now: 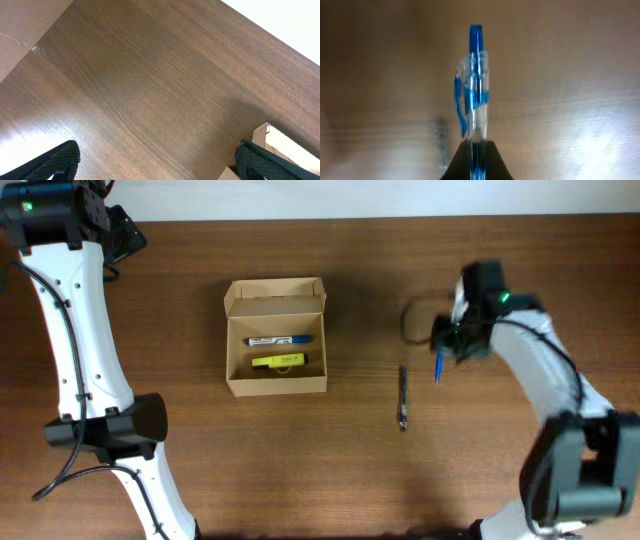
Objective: Pack container
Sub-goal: 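Carry the blue pen with the right gripper into the box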
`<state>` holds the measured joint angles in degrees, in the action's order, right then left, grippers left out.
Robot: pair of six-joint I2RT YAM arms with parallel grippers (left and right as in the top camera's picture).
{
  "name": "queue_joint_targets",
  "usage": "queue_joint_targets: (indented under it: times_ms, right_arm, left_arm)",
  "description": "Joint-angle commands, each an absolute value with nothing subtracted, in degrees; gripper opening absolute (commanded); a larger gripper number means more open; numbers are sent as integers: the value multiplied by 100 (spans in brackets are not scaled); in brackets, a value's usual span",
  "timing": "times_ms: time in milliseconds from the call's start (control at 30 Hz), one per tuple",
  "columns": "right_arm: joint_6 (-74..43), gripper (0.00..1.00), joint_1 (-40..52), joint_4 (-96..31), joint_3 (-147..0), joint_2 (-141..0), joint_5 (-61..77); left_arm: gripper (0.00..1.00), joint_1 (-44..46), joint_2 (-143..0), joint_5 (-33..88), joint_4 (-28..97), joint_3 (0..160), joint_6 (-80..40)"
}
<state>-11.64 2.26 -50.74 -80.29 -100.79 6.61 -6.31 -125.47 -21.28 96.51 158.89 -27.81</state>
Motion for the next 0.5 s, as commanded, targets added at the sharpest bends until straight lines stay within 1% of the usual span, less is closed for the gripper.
queue_joint_targets:
  times_ms: [0,100,200,333,467]
  right_arm:
    - [34,4,569,-5500,-9395,-9491,888]
    - [965,4,1063,-6097,-10506,-9489,884]
    - [1938,4,1691,-6276,-11054,-9489,884]
    - [3546,4,2587,-6307,-11091,-9583,882]
    - [4650,4,3225,-6370,-11085,-10016,880]
  left_arm:
    - [100,-655,-12379,-2169,9666,15944,-2689]
    - [100,-655,-12379,-2169,9666,15944,-2687]
    - [100,-655,-12379,-2169,9666,15944,-2687]
    - [100,-655,-12379,-2169,9666,15944,-2687]
    - [100,-655,-12379,-2169,9666,15944,-2687]
